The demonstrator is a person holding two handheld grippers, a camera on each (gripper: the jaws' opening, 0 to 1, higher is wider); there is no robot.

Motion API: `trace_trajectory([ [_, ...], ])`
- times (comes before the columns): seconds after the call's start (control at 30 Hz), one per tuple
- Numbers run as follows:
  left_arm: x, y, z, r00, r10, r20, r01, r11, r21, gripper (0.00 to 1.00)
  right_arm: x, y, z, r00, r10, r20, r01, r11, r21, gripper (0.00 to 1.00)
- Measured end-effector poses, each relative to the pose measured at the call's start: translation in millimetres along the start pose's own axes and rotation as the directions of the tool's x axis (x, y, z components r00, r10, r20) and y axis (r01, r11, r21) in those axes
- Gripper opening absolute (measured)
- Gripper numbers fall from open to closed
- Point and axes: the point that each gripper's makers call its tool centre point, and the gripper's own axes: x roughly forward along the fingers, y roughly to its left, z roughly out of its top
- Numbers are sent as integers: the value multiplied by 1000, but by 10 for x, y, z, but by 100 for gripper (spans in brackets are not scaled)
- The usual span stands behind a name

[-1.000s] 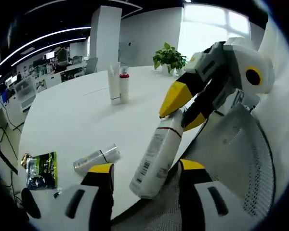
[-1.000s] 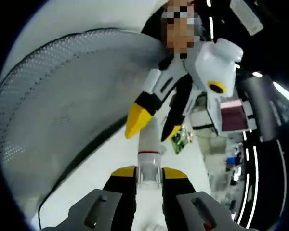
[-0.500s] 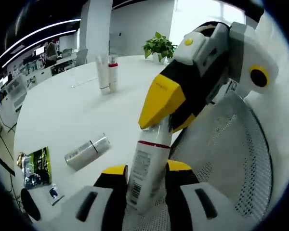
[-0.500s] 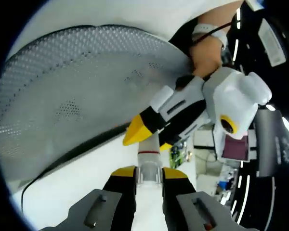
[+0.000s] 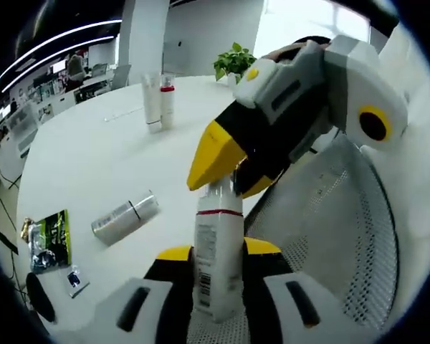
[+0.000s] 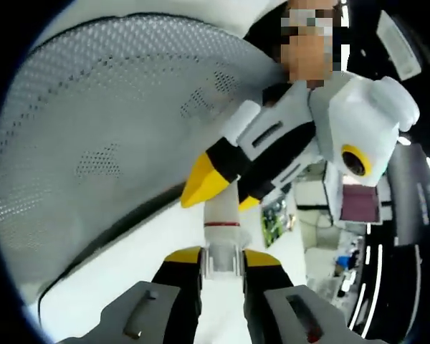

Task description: Arrange the skincare products in the storage area until every visible bottle or jar stands upright without overlapping.

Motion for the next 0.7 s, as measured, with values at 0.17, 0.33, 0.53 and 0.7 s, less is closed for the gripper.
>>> trace_trajectory([
  [0.17,-13,3,17,1000,-2,7,2,1000,-14,21,9,-7,-6,1000,-16,2,16,998,60,21],
  [0.33,-24,31,35,1000,6,18,-5,1000,-31,21,5,-21,-39,999,-30,-11,31,996,79,28],
  [0.53,-38,71,64,999,30,32,-28,999,-37,21,-7,-23,-63,999,-44,-1,44,989,143,34],
  [0.7,-48,97,80,998,42,42,-40,998,-41,21,-58,-46,-99,998,-68,12,64,968,242,38],
])
